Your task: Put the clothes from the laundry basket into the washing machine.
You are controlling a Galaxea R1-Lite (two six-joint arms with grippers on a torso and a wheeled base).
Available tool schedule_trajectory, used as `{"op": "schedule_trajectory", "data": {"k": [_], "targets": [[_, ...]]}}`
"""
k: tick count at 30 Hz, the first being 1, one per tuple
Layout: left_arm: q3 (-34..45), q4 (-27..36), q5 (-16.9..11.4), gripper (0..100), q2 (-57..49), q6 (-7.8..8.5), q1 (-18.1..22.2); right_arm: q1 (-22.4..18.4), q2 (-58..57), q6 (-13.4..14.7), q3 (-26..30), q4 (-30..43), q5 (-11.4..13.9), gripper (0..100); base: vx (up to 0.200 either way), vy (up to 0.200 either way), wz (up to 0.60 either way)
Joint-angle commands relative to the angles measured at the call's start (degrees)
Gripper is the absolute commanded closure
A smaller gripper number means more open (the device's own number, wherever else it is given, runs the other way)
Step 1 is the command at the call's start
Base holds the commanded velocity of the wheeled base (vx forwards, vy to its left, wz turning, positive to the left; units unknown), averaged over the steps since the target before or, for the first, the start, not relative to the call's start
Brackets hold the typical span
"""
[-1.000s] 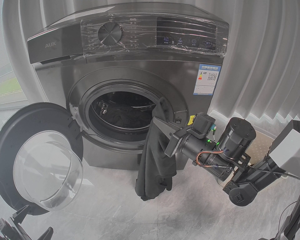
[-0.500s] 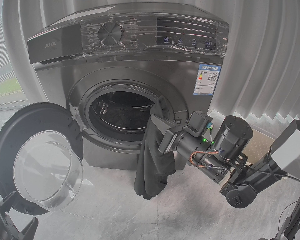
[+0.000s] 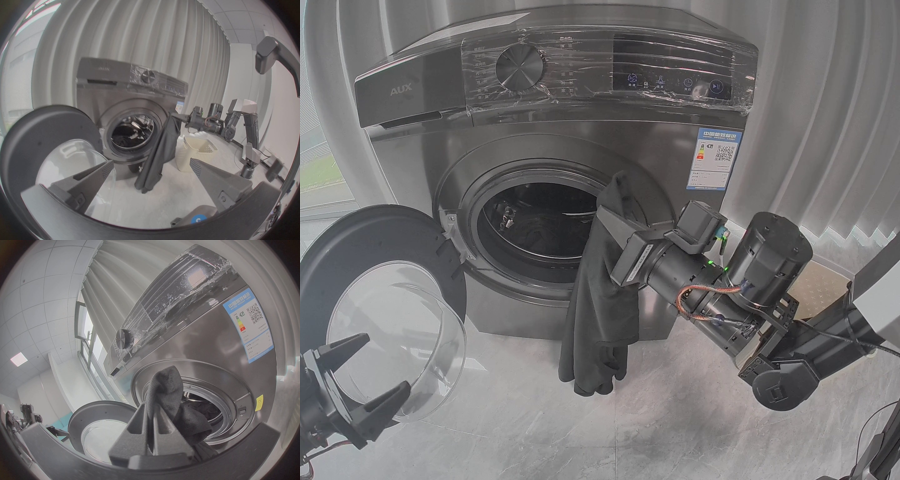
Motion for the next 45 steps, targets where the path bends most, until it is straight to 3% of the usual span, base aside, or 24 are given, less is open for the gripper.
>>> {"op": "schedule_trajectory", "data": {"k": [1, 7, 13, 17, 21, 24, 40, 45], "targets": [[-0.93, -2.89, -0.25, 0, 13.16, 0.36, -7.49, -0.14, -0.37, 0.98, -0.77, 0.19, -0.15, 100, 0.000, 0.000, 0.00], [-3.30, -5.61, 1.15, 0, 20.63, 0.18, -9.69, 0.04, -0.20, 1.07, -0.94, 0.10, -0.15, 100, 0.000, 0.000, 0.00], [-4.09, -16.60, 1.59, 0, 32.59, 0.09, -10.74, -0.23, -0.02, 1.33, -1.38, -0.25, -0.15, 100, 0.000, 0.000, 0.00], [-3.04, -23.28, 2.91, 0, 39.36, -0.78, -14.87, -0.14, -0.02, 1.42, -1.56, -0.34, -0.15, 100, 0.000, 0.000, 0.00], [-3.04, -26.53, 3.88, 0, 45.33, -3.16, -18.21, 0.04, -0.02, 1.42, -1.73, -0.34, -0.15, 100, 0.000, 0.000, 0.00], [-2.95, -30.66, 4.76, 0, 50.08, -3.60, -20.15, -0.14, -0.11, 1.77, -1.73, -0.34, -0.15, 100, 0.000, 0.000, 0.00], [-1.98, -52.81, 6.08, 0, 70.56, -3.33, -20.15, 0.39, 0.16, 2.65, -2.26, -0.34, -0.24, 100, 0.000, 0.000, 0.00], [-2.42, -62.12, 9.42, 0, 78.12, -3.25, -20.67, 0.39, 0.33, 2.65, -2.79, -0.43, -0.24, 100, 0.000, 0.000, 0.00]]}}
